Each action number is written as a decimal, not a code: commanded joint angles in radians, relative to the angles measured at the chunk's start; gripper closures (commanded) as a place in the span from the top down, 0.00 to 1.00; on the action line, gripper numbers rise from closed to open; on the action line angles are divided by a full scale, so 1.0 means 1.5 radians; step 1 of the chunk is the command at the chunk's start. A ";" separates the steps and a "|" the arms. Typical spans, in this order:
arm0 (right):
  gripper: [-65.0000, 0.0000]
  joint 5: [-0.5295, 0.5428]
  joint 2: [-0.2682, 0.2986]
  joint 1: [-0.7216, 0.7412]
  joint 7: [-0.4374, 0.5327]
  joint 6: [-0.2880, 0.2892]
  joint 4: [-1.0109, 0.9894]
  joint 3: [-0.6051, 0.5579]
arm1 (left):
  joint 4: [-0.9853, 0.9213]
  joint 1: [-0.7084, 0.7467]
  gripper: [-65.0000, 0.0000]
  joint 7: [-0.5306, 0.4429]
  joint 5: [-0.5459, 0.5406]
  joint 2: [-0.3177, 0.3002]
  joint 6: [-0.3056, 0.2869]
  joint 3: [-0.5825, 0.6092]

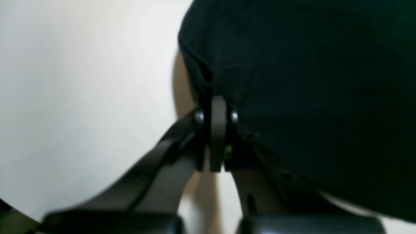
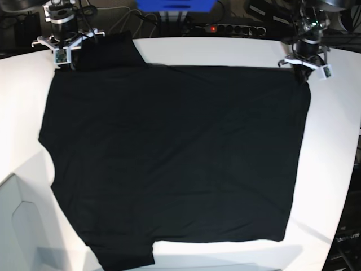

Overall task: Fold the T-shirt properly
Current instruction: 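Grasp the shoulder corners with both grippers and lift slightly, then pull both grippers toward the hem, folding the shoulders over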

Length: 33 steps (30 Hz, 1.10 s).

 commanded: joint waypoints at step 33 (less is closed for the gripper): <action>0.00 -0.003 0.010 0.477 -0.217 0.077 -0.050 0.002 | 0.043 -0.285 0.00 0.126 0.004 0.011 0.005 -0.030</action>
